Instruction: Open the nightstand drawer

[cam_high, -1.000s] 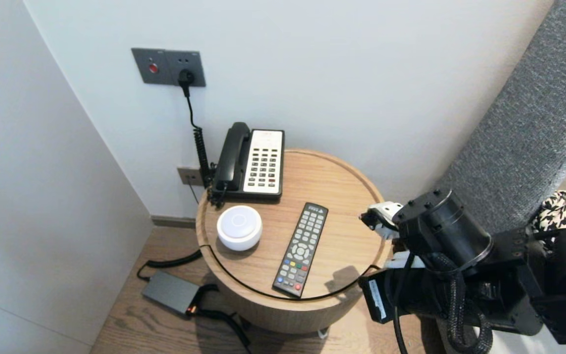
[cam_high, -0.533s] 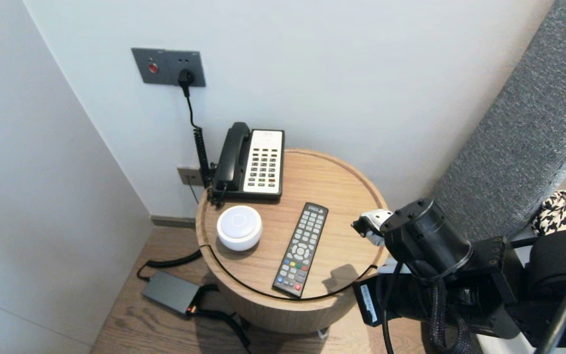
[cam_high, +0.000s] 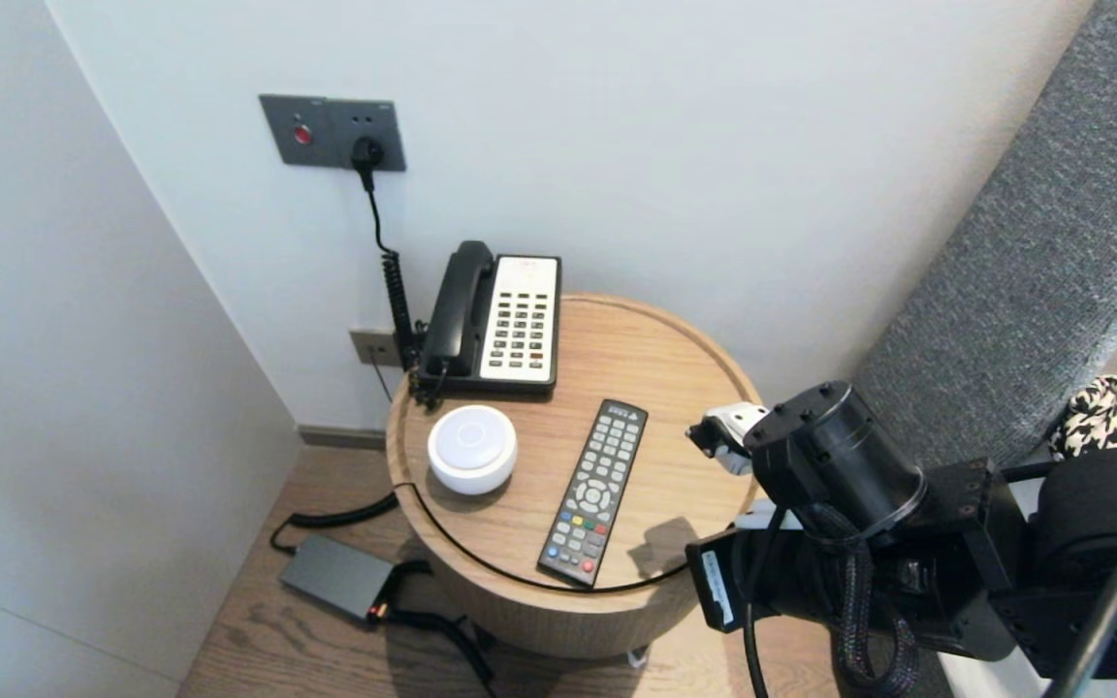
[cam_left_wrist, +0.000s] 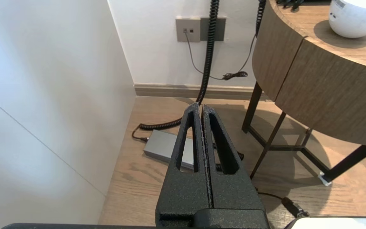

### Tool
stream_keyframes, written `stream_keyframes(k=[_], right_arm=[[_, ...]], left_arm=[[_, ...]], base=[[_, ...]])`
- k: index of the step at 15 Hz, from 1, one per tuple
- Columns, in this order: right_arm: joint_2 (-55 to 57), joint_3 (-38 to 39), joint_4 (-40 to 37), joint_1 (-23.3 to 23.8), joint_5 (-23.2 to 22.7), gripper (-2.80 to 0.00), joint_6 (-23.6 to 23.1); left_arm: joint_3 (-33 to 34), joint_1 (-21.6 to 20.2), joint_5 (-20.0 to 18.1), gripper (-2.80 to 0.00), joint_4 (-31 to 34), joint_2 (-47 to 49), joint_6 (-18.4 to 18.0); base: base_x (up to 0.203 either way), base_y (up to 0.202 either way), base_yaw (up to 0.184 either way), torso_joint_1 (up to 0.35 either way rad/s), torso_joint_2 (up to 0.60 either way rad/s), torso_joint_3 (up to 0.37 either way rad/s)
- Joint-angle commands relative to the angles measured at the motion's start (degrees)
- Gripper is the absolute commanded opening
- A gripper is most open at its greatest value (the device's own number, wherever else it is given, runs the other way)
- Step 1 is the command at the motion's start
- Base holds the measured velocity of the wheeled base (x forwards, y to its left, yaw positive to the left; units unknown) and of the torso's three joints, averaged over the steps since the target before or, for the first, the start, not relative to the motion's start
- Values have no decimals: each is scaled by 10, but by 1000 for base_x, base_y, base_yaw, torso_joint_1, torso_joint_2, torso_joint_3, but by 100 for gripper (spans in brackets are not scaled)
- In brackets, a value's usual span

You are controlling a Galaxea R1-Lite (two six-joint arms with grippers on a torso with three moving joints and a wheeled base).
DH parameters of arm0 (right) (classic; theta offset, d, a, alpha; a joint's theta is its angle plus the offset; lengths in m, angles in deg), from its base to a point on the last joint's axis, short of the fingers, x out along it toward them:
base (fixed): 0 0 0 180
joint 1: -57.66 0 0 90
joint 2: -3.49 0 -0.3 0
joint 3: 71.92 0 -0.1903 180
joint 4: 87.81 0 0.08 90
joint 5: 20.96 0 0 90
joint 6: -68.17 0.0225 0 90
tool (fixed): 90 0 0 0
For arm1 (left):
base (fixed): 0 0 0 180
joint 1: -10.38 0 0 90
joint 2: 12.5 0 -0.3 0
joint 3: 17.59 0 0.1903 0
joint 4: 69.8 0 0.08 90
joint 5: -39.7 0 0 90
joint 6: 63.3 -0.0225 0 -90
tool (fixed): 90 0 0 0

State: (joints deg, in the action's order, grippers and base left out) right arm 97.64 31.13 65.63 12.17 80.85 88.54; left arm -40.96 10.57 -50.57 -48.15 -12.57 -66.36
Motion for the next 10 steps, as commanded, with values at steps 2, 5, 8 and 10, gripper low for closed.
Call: stream_keyframes(k=[2, 5, 8, 10], right_arm=[[4, 0, 0, -1, 0, -280, 2], [17, 5, 0, 0, 0, -280, 2], [20, 17, 1, -1, 0, -280, 2], [14, 29, 1, -2, 0, -280, 2]], left_arm=[[7, 0, -1, -280, 0, 0, -1], [7, 0, -1, -280, 0, 0, 0], [7, 0, 0, -280, 0, 0, 0], [7, 0, 0, -280, 0, 0, 0]], base=[[0, 0, 0, 0, 0, 0], [0, 0, 0, 0, 0, 0], [0, 0, 0, 0, 0, 0], [0, 0, 0, 0, 0, 0]])
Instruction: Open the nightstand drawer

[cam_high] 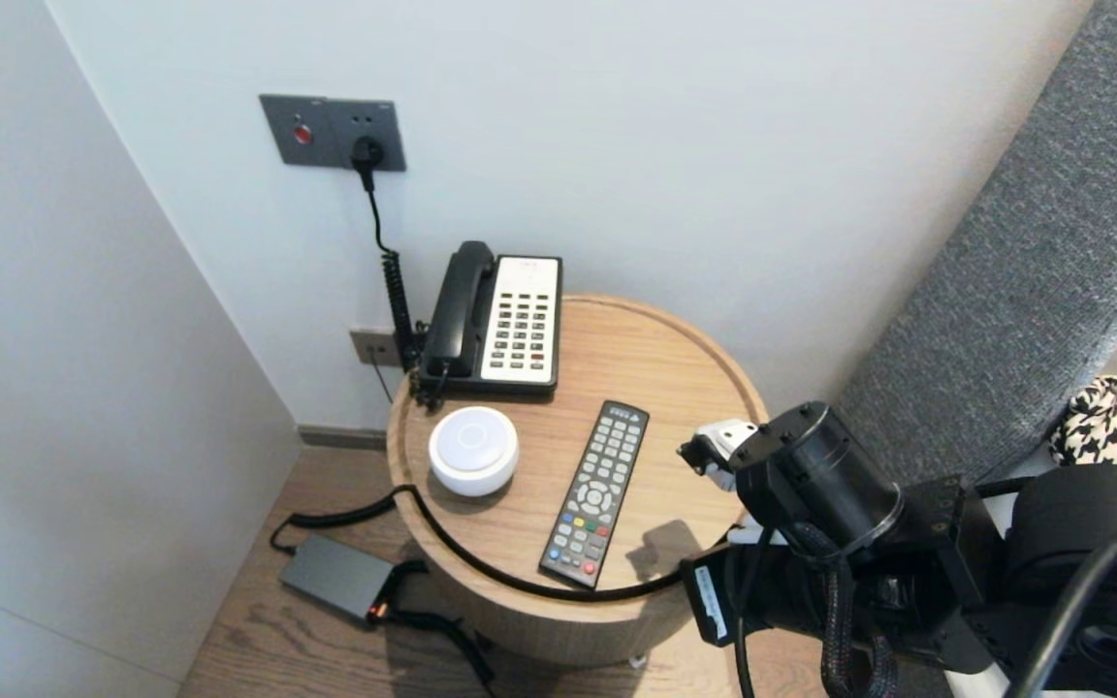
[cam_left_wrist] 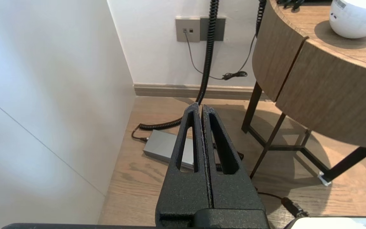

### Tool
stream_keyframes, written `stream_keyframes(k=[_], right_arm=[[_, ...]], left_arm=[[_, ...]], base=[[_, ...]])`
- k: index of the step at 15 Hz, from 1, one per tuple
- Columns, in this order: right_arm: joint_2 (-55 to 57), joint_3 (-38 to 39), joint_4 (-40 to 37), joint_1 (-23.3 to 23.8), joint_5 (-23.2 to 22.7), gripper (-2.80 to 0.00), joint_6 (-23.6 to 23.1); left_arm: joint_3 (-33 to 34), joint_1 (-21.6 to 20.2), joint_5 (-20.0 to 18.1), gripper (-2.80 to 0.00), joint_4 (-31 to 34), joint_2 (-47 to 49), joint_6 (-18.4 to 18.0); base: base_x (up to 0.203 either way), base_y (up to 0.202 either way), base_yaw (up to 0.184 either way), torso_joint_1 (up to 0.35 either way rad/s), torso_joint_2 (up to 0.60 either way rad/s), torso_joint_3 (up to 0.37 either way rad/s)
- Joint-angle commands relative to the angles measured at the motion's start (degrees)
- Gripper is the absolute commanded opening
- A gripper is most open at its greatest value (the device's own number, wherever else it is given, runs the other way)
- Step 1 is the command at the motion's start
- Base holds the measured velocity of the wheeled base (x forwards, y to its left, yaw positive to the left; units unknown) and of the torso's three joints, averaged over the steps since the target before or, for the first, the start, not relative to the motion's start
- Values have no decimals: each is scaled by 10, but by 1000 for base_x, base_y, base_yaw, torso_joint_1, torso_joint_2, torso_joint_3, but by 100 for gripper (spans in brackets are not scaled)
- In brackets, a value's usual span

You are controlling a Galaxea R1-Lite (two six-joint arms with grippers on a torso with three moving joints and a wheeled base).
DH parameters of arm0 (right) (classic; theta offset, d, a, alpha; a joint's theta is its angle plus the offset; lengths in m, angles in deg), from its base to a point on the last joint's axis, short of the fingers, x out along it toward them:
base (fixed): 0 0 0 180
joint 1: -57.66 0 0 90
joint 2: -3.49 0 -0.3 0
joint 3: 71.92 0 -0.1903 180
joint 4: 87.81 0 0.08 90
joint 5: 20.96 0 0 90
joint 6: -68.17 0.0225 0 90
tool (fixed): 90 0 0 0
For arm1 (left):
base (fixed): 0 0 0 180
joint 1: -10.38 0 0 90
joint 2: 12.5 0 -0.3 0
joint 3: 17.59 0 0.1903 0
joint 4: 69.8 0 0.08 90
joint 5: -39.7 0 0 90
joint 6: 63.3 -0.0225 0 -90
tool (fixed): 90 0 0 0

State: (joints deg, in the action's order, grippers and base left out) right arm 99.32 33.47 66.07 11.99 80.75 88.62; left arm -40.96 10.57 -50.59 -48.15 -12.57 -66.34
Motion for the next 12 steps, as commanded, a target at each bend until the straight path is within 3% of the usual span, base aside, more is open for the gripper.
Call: stream_keyframes(k=[1, 12], right_arm=[[-8, 11, -3, -1, 2, -280, 1], [-58, 91, -3, -25, -1, -280, 2]], left_arm=[[7, 0, 0, -280, 0, 0, 0], [7, 0, -1, -280, 0, 0, 0]], base=[[0, 0, 0, 0, 0, 0], [0, 0, 0, 0, 0, 0]])
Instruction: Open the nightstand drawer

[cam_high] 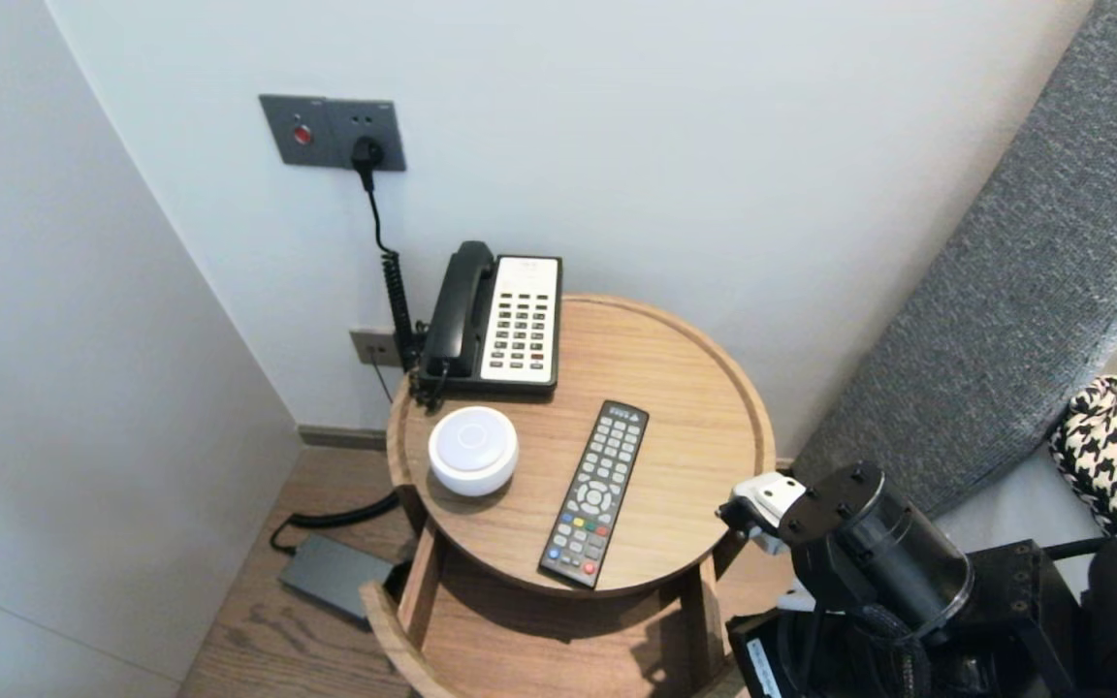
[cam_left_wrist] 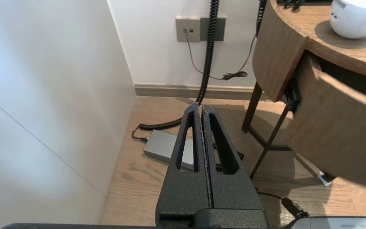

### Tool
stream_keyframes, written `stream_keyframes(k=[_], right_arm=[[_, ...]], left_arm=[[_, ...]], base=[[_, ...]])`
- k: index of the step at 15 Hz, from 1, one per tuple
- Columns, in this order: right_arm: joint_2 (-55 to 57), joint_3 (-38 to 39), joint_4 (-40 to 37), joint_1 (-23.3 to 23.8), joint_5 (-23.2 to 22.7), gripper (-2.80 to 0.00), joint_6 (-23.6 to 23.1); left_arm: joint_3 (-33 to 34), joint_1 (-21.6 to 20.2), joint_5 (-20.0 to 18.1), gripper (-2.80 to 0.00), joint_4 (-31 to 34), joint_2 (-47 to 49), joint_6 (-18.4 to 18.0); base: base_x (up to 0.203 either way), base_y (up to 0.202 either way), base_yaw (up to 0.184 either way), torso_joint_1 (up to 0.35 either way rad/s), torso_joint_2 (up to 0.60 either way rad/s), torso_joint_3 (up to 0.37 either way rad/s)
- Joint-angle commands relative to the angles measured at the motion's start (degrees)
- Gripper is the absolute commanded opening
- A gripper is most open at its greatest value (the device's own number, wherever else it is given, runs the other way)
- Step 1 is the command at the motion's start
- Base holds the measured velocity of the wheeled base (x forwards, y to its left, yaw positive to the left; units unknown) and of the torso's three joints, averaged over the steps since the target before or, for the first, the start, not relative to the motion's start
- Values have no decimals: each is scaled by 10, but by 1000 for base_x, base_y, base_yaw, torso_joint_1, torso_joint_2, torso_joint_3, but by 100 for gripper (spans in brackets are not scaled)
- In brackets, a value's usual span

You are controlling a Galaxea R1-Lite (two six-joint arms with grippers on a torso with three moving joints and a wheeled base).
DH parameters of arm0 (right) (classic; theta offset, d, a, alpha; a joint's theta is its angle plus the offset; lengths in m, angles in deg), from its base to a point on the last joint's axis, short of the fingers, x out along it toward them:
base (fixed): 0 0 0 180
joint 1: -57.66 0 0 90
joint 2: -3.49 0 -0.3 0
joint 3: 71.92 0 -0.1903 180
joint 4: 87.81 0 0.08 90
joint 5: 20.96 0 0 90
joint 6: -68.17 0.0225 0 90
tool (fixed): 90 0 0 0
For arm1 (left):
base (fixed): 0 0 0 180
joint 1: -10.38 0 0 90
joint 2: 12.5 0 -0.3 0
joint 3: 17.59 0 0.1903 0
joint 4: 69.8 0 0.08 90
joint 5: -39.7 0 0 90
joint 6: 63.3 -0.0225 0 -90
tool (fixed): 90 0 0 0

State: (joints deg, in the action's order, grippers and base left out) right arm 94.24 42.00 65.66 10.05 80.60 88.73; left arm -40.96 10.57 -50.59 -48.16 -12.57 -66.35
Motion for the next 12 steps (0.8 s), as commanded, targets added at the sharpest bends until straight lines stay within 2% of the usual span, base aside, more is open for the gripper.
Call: stream_keyframes(k=[1, 6, 12], right_arm=[[-11, 14, 1, -13, 1, -280, 4], [-23, 46, 1, -64, 1, -280, 35], [-36, 83, 1, -93, 1, -280, 36]], left_arm=[[7, 0, 0, -280, 0, 0, 0], [7, 0, -1, -280, 0, 0, 0], [7, 0, -1, -280, 0, 0, 0]], base=[[0, 0, 0, 0, 0, 0], [0, 0, 0, 0, 0, 0], [0, 0, 0, 0, 0, 0]])
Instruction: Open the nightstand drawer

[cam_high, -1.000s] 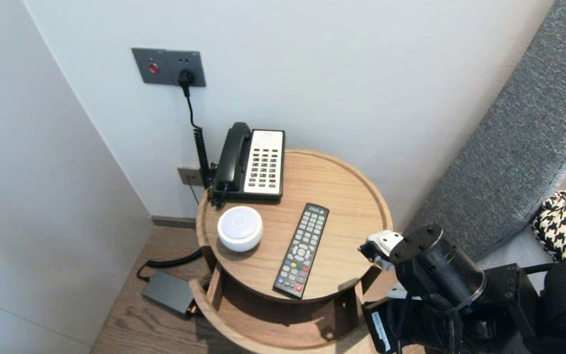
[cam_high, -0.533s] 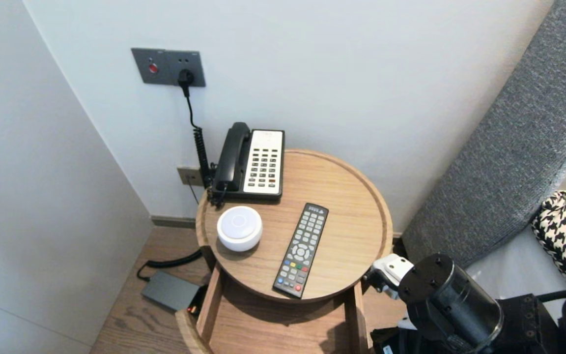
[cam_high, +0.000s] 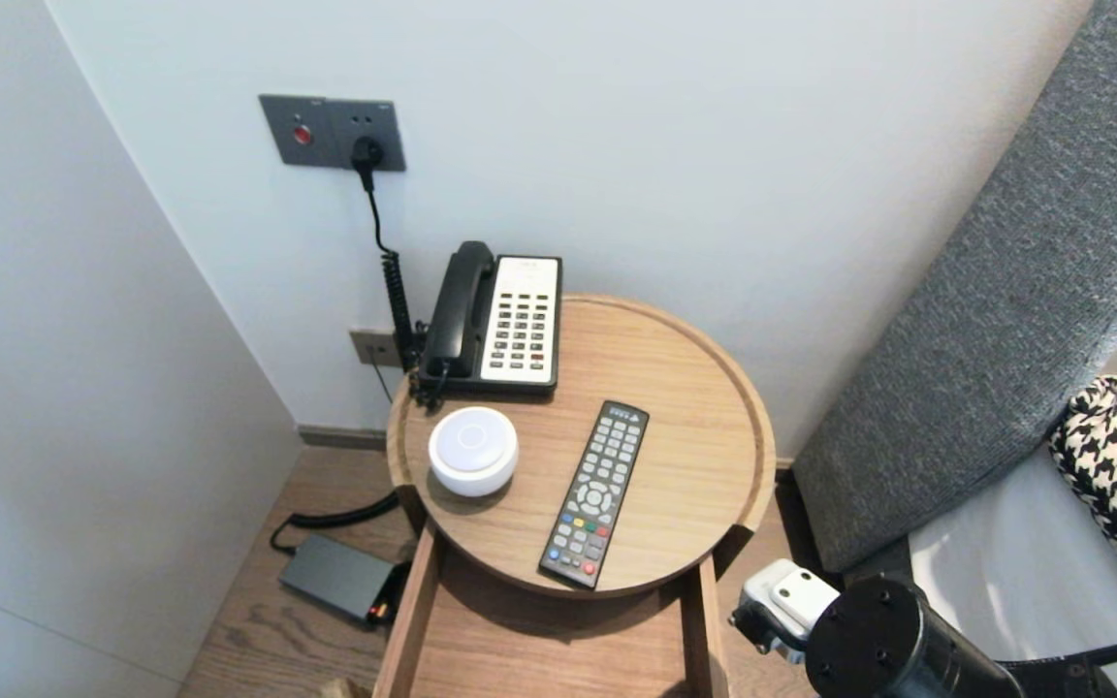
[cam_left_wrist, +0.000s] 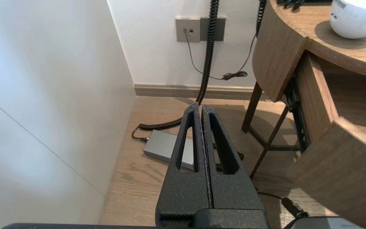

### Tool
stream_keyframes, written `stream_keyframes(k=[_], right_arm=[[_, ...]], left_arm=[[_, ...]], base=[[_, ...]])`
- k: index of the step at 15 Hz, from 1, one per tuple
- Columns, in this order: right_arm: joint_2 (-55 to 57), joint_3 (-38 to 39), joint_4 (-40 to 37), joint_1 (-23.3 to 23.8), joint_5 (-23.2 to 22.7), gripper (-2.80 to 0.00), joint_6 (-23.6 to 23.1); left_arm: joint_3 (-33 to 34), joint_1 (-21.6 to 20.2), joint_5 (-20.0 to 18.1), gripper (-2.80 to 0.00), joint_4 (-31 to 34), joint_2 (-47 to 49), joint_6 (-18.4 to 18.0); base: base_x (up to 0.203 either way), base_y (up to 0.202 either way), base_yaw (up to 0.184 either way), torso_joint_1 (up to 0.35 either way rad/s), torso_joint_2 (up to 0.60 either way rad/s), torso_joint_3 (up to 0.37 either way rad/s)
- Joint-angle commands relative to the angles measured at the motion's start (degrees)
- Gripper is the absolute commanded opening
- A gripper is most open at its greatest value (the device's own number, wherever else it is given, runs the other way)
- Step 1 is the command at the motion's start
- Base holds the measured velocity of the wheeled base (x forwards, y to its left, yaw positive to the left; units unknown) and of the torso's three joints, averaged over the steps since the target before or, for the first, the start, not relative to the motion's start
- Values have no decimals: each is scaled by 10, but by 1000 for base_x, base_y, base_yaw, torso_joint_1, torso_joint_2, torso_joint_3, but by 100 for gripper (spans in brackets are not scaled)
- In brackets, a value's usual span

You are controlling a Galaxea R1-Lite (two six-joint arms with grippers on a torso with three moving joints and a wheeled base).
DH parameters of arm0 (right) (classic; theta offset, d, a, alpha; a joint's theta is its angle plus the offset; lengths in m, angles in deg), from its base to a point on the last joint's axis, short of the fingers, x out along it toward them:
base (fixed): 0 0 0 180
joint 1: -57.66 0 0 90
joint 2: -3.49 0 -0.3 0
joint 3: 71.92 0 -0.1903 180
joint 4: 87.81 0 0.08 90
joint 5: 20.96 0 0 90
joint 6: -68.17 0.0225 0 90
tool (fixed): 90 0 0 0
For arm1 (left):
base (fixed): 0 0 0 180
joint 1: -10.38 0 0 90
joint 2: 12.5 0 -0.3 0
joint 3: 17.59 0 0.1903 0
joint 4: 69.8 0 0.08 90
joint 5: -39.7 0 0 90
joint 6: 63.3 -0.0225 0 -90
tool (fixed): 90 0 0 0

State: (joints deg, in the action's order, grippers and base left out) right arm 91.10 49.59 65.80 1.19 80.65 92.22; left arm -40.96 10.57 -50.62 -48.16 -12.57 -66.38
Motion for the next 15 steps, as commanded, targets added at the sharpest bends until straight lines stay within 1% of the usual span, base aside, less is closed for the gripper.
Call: stream_keyframes(k=[1, 4, 7, 11, 13, 15], right_arm=[[-9, 13, -1, -8, 1, -280, 1], [-24, 34, -1, -19, 1, -280, 3], [-34, 47, -1, -21, 1, -280, 7], [-38, 28, 3, -9, 6, -280, 10], [-39, -7, 10, 33, 20, -280, 29], [-38, -66, 7, 87, 26, -280, 40]], left_arm=[[7, 0, 1, -280, 0, 0, 0], [7, 0, 0, -280, 0, 0, 0], [7, 0, 1, -280, 0, 0, 0], [7, 0, 1, -280, 0, 0, 0], [7, 0, 0, -280, 0, 0, 0], [7, 0, 0, -280, 1, 0, 0]], base=[[0, 0, 0, 0, 0, 0], [0, 0, 0, 0, 0, 0], [0, 0, 0, 0, 0, 0], [0, 0, 0, 0, 0, 0], [0, 0, 0, 0, 0, 0], [0, 0, 0, 0, 0, 0]])
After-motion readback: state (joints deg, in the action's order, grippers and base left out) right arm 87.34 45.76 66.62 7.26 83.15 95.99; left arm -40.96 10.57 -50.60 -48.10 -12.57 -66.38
